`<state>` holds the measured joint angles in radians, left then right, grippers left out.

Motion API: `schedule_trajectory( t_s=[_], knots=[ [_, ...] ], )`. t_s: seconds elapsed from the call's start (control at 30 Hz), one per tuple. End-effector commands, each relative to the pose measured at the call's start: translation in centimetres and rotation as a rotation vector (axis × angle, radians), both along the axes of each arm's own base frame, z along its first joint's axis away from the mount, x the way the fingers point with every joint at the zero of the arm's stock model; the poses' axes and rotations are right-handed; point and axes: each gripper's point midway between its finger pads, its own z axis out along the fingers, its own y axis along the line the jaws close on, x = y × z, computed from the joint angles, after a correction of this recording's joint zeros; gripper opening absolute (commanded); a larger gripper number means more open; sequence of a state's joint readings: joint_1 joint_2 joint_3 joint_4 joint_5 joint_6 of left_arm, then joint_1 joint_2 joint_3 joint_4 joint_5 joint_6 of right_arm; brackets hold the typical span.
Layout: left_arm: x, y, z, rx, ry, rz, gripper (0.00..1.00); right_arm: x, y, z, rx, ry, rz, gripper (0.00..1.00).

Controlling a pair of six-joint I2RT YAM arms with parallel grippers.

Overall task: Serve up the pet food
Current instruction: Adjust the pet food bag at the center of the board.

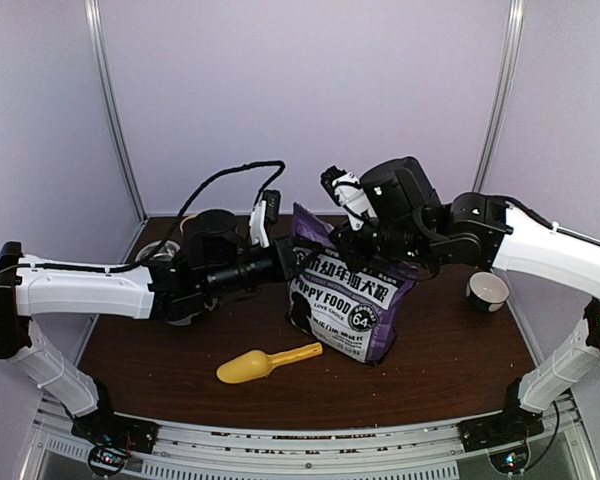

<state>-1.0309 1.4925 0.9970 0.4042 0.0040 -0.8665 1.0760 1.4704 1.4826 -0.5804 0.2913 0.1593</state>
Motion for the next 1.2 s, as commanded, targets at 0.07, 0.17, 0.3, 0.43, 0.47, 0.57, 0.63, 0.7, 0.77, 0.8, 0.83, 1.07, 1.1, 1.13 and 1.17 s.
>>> schedule_trajectory(
  t_s=[0.07,0.17,0.3,0.43,0.47,0.57,0.63,0.7,0.77,0.8,0.83,1.07,1.1,1.13,1.17],
  knots=[
    [0.2,0.2,1.4,-0.019,-0.038,0.007,0.00,0.6,-0.1,-0.5,-0.033,0.002,-0.023,0.00],
    [0.2,0.5,1.5,-0.020,-0.042,0.017,0.00,0.8,-0.4,-0.4,-0.014,0.017,-0.032,0.00],
    [0.2,1.1,1.8,-0.019,-0.055,0.031,0.04,0.5,0.0,0.3,0.068,0.060,0.026,0.00],
    [0.3,1.7,2.6,-0.033,-0.073,0.054,0.30,-0.5,1.0,0.9,0.167,0.125,0.137,0.00],
    [0.4,1.7,3.0,-0.038,-0.079,0.059,0.36,-0.8,1.3,0.8,0.185,0.144,0.164,0.00],
    [0.6,1.8,4.1,-0.046,-0.090,0.068,0.46,-1.9,2.3,0.9,0.244,0.187,0.242,0.00],
    [0.8,2.0,4.4,-0.048,-0.092,0.075,0.51,-2.7,2.7,1.4,0.283,0.204,0.284,0.00],
    [0.9,2.3,4.3,-0.045,-0.090,0.082,0.56,-3.3,3.1,1.7,0.319,0.220,0.316,0.00],
    [0.9,2.6,3.9,-0.038,-0.078,0.088,0.61,-3.9,3.4,2.0,0.350,0.239,0.346,0.00],
    [0.9,2.7,3.7,-0.036,-0.072,0.091,0.64,-4.2,3.5,2.0,0.359,0.246,0.359,0.00],
    [0.8,2.9,3.5,-0.036,-0.064,0.093,0.67,-4.3,3.5,1.9,0.366,0.252,0.366,0.00],
    [1.0,3.6,2.6,-0.043,-0.029,0.125,0.71,-5.2,3.8,1.3,0.370,0.277,0.407,0.00],
    [1.0,3.6,2.6,-0.041,-0.028,0.124,0.67,-5.3,3.8,1.3,0.371,0.276,0.413,0.00],
    [1.0,3.5,2.5,-0.040,-0.024,0.123,0.62,-5.5,3.8,1.4,0.370,0.275,0.420,0.00],
    [1.0,3.5,2.4,-0.035,-0.020,0.121,0.57,-5.6,3.7,1.4,0.367,0.271,0.427,0.00]
  ],
)
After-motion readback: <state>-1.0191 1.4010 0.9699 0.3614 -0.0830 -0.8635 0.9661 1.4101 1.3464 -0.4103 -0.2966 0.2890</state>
